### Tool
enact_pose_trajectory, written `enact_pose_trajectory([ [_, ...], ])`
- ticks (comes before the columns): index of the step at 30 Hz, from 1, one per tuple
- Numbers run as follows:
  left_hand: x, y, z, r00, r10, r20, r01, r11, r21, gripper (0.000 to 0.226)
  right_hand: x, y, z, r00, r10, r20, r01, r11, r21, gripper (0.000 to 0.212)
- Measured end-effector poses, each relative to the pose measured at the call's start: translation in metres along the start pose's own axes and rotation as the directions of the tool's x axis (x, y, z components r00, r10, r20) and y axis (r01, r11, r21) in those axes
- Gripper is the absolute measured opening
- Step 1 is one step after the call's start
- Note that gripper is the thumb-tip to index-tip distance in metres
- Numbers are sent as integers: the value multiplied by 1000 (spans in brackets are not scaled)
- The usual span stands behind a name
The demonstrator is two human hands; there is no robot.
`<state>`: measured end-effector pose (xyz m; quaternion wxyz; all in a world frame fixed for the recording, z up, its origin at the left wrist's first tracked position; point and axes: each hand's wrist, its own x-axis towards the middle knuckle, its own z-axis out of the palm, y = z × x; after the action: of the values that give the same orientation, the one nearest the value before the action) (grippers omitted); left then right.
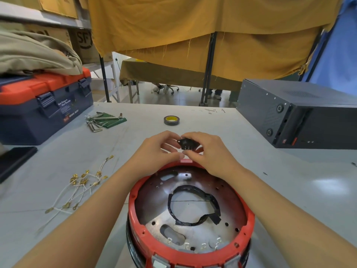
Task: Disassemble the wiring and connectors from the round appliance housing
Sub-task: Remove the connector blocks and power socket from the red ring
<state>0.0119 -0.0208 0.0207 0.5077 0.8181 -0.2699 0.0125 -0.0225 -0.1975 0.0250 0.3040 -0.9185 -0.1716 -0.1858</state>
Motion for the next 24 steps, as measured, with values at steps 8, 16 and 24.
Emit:
enact_pose_trajectory([
  [8,-2,5,-4,996,69,-63,-72,997,-43,26,-3,-1,-1,999,-20,28,19,999,35,25],
  [16,-3,6,-7,1000,1,15,2,989,-148,27,-3,-1,2,993,-120,7,120,992,-25,30],
  [24,-12,-15,-62,988,-139,-70,148,978,146,31,-1,8,7,968,10,249,33,985,-169,43],
])
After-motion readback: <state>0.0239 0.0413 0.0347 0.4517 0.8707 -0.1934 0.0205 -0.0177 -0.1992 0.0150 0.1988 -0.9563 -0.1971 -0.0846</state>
